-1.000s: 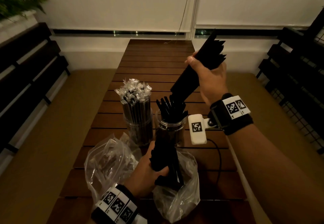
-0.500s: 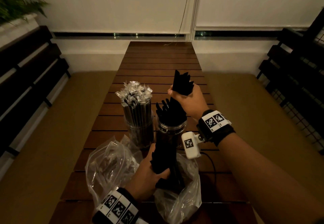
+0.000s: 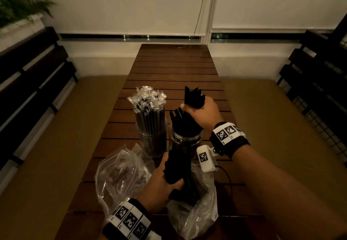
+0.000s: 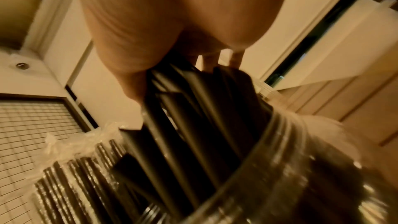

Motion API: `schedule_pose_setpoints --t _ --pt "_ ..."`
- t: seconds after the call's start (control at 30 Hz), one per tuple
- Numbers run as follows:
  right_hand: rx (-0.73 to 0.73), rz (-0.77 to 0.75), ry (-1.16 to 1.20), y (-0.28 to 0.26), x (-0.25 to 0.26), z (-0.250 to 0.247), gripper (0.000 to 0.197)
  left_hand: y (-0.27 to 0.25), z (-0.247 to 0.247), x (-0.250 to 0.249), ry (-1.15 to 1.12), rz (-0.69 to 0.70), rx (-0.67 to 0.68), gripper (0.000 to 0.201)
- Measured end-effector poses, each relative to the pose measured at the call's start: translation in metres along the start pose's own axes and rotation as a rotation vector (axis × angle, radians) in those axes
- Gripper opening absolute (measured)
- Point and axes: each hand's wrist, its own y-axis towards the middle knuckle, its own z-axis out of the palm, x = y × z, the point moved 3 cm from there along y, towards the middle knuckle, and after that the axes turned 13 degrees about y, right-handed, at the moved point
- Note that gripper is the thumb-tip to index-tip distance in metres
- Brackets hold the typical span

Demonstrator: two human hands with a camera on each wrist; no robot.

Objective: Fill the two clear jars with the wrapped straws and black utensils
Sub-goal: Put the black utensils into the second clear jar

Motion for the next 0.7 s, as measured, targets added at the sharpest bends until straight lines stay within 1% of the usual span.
schedule_pose_setpoints --t 0.07,0.1,0.13,0.17,0.23,0.27,0.3,0.37,0.4,0.47,0.5,0.53,0.57,0.6,0.63,0.67,0.7 --pt "0.045 0.049 -0.05 -0.002 -0.009 0.003 0.055 0.001 0.0 0.0 -0.001 0.0 0.004 0.066" --pt "0.061 0.062 -0.044 -0.004 -0.012 0.002 0.059 0.001 0.0 0.0 0.011 0.003 0.004 0.063" --pt "0.069 0.057 -0.022 -0.006 -0.011 0.001 0.057 0.002 0.0 -0.001 0.025 0.009 -0.002 0.059" --pt "0.071 0.04 0.015 -0.007 -0.008 -0.001 0.056 0.002 0.0 -0.003 0.032 0.013 -0.009 0.056" --pt "0.058 -0.023 0.07 -0.01 0.001 -0.008 0.071 0.001 -0.001 -0.005 0.048 0.019 -0.026 0.055" --pt "0.037 -0.064 0.078 -0.01 0.009 -0.012 0.079 0.002 0.0 -0.004 0.064 0.016 -0.027 0.052" --pt "0.013 -0.112 0.079 -0.011 0.019 -0.015 0.083 0.002 0.001 -0.004 0.08 0.011 -0.025 0.047" --pt "0.001 -0.224 0.039 -0.01 0.039 -0.015 0.079 0.003 0.001 -0.003 0.123 0.008 -0.033 0.038" --pt "0.025 -0.27 -0.028 -0.009 0.046 -0.012 0.074 0.003 0.001 -0.001 0.143 0.01 -0.036 0.039" --pt "0.129 -0.31 -0.271 -0.005 0.049 -0.001 0.065 0.005 0.0 0.0 0.161 0.003 -0.036 0.041" --pt "0.204 -0.285 -0.402 -0.005 0.043 0.005 0.062 0.005 0.0 0.0 0.159 -0.002 -0.039 0.041" --pt "0.284 -0.229 -0.507 -0.005 0.033 0.011 0.06 0.005 0.0 0.001 0.146 -0.013 -0.041 0.041" --pt "0.352 -0.163 -0.565 -0.006 0.022 0.015 0.059 0.005 0.001 0.001 0.124 -0.015 -0.029 0.041" --pt "0.394 -0.119 -0.569 -0.008 0.014 0.017 0.058 0.006 0.003 0.005 0.106 -0.023 -0.029 0.045" --pt "0.401 -0.11 -0.522 -0.011 0.009 0.016 0.057 0.005 0.003 0.005 0.092 -0.036 -0.038 0.051" --pt "0.368 -0.132 -0.446 -0.013 0.009 0.012 0.055 0.005 0.003 0.005 0.092 -0.057 -0.051 0.054" --pt "0.301 -0.17 -0.362 -0.018 0.011 0.005 0.053 0.004 0.002 0.003 0.087 -0.062 -0.053 0.053"
